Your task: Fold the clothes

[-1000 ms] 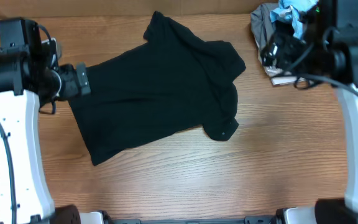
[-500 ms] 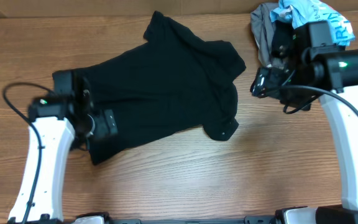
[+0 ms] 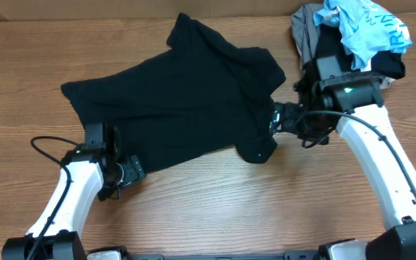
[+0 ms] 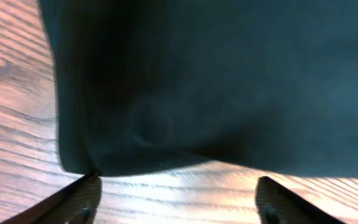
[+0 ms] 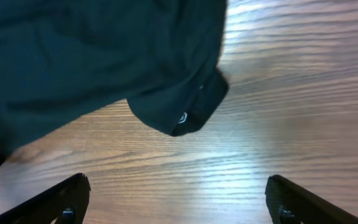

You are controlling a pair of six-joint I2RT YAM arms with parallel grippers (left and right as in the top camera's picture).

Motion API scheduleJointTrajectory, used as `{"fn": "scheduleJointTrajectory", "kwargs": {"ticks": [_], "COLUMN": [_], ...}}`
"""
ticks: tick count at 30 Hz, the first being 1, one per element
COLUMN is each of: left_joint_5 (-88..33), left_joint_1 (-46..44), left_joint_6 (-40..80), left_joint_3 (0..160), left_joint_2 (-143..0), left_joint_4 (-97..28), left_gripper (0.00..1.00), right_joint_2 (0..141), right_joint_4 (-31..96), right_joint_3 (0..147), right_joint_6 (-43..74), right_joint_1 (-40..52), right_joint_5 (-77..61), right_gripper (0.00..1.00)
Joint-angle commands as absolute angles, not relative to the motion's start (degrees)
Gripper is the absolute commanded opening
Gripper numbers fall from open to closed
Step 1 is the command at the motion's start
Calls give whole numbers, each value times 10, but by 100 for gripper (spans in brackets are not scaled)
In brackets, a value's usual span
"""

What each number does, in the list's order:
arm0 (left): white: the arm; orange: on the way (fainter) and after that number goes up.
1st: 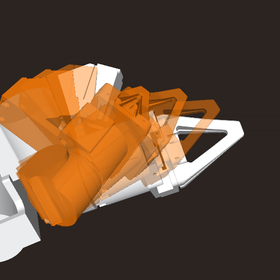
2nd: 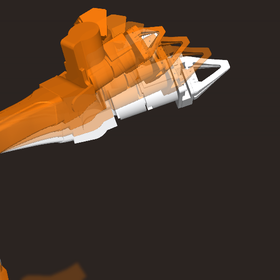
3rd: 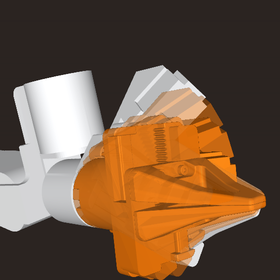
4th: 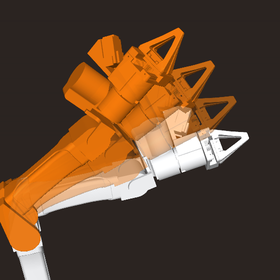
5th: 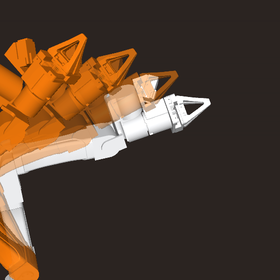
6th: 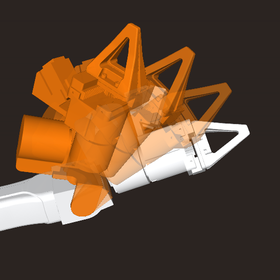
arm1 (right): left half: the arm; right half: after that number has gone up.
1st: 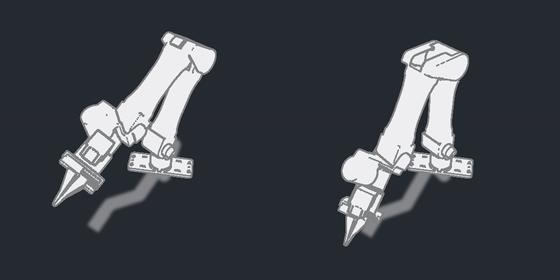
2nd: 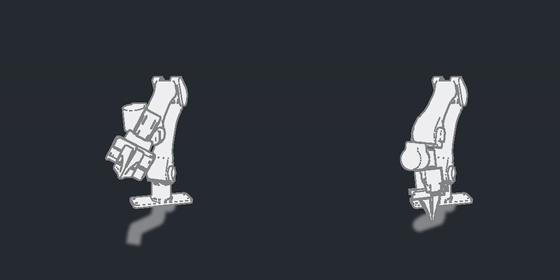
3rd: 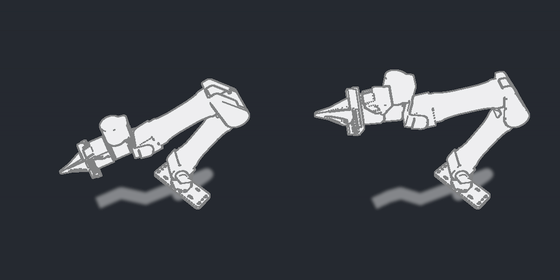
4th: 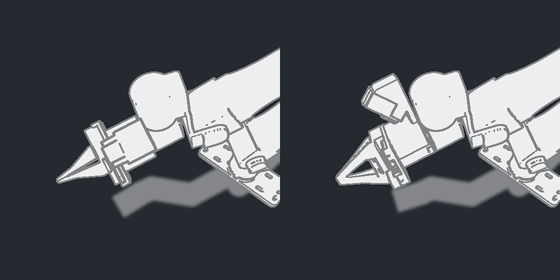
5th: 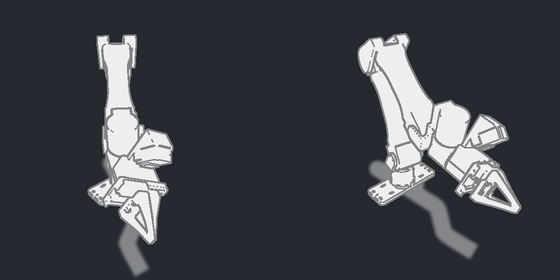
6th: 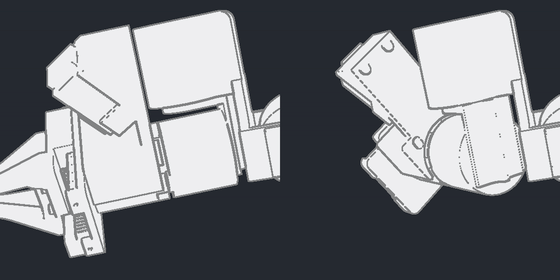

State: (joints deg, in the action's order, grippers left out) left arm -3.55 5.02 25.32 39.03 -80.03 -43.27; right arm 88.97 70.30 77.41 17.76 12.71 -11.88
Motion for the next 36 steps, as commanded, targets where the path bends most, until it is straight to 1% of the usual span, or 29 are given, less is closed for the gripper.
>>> {"fn": "scheduleJointTrajectory", "kwargs": {"ticks": [1,4,8,10,12,13,14,18,23,26,30,36], "left_joint_5": [-23,-23,-23,-24,-24,-24,-24,-23,-12,6,6,1], "left_joint_1": [72,91,115,128,140,147,153,188,230,249,271,284], "left_joint_6": [260,260,257,257,249,243,239,219,197,193,198,211], "left_joint_3": [369,363,361,361,361,361,362,369,406,449,508,571], "left_joint_2": [-793,-801,-824,-843,-865,-876,-887,-922,-930,-930,-930,-930], "left_joint_4": [-412,-397,-386,-378,-369,-363,-356,-323,-305,-312,-316,-335], "left_gripper": [74,68,46,30,9,4,4,4,4,4,4,4], "right_joint_2": [882,882,882,882,882,882,882,882,883,888,894,895], "right_joint_4": [684,675,675,675,673,671,667,655,640,628,602,527], "right_joint_3": [755,749,749,749,749,749,749,749,747,732,686,595], "right_joint_6": [179,179,179,178,178,178,178,179,180,195,213,227], "right_joint_1": [139,142,141,141,141,141,141,141,141,142,143,163], "right_joint_5": [-132,-132,-132,-132,-132,-132,-132,-132,-132,-132,-151,-168], "right_gripper": [93,93,93,94,96,98,100,100,100,98,93,78]}}
